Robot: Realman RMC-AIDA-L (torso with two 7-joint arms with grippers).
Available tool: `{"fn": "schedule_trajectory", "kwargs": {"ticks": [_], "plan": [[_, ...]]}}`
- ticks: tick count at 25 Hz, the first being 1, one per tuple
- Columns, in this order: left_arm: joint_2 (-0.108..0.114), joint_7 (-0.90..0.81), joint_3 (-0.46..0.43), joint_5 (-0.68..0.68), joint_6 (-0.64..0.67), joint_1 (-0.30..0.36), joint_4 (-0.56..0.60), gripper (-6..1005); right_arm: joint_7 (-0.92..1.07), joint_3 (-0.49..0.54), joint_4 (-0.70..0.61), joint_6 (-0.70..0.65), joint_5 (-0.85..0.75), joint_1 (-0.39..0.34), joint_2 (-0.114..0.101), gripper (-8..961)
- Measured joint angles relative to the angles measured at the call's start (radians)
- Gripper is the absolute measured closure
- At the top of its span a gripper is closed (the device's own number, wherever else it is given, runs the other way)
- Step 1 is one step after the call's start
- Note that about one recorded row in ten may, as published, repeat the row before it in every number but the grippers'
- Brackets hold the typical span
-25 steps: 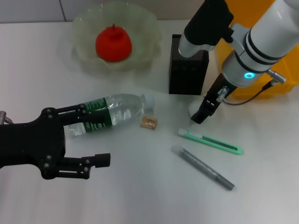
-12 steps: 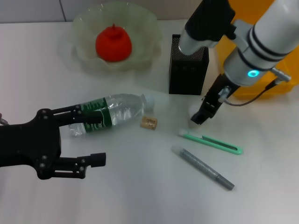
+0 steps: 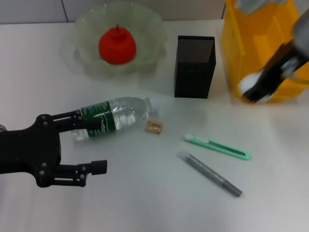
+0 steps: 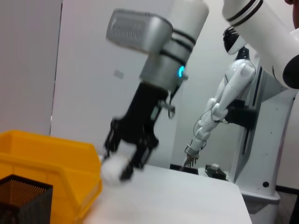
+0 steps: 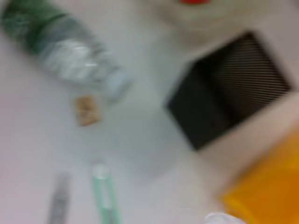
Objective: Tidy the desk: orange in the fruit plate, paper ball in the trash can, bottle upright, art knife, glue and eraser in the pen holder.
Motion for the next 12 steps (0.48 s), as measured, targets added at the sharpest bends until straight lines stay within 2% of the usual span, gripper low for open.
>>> {"fn": "schedule_trajectory", "kwargs": {"ticks": [2,3,5,12], "plan": [[0.0,0.0,0.0,0.0,0.0,0.0,0.0,138,-0.02,0.05,-0.046,-0.008,-0.043,-0.009,0.0,349],[0.001,0.0,0.0,0.017,-0.003,-0.003,0.0,138,-0.064,0.107,-0.068,0.007,-0.055,-0.022,-0.001,346],[0.001,0.0,0.0,0.017,-0.003,-0.003,0.0,139,-0.09,0.131,-0.071,0.022,-0.055,-0.03,-0.001,340],[-0.009,0.002,0.0,0.047,-0.039,-0.019,-0.014,139,-0.215,0.18,0.038,0.242,-0.054,-0.088,-0.002,320]]}}
